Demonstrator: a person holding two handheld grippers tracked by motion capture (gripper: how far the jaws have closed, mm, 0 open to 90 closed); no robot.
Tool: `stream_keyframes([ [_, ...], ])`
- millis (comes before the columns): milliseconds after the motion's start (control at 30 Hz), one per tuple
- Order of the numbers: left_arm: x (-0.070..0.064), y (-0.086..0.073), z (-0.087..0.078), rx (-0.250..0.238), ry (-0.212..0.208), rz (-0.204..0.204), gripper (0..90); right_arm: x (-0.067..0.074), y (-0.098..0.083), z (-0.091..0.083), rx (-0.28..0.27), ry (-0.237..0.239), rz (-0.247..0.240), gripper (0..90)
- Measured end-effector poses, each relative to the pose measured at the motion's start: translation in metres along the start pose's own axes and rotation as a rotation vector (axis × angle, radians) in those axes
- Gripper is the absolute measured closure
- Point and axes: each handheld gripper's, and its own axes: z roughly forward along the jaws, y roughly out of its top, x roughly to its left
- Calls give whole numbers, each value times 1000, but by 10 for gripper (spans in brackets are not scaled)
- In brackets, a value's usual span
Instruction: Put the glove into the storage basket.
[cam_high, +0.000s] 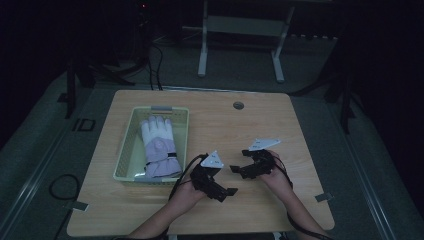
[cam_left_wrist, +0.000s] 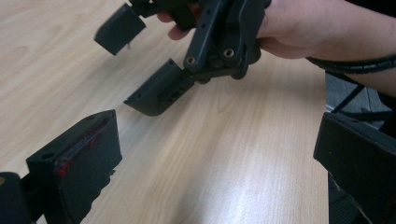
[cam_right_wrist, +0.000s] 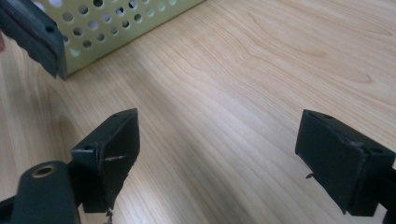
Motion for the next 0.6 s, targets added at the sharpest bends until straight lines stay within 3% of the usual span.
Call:
stream_keyframes([
  [233, -6, -8, 19, 11, -46, 5, 10, -1, -20, -7, 0, -20, -11, 137],
  [333, -9, -10, 23, 19, -47, 4, 10, -2, -26, -9, 5, -18, -4, 137],
  [433, -16, -13, 31, 38, -36, 48, 10, -4, -35, -14, -4, -31, 1, 138],
  [600, -21, -17, 38, 38, -62, 54, 9, -4, -43, -19, -9, -35, 5, 137],
])
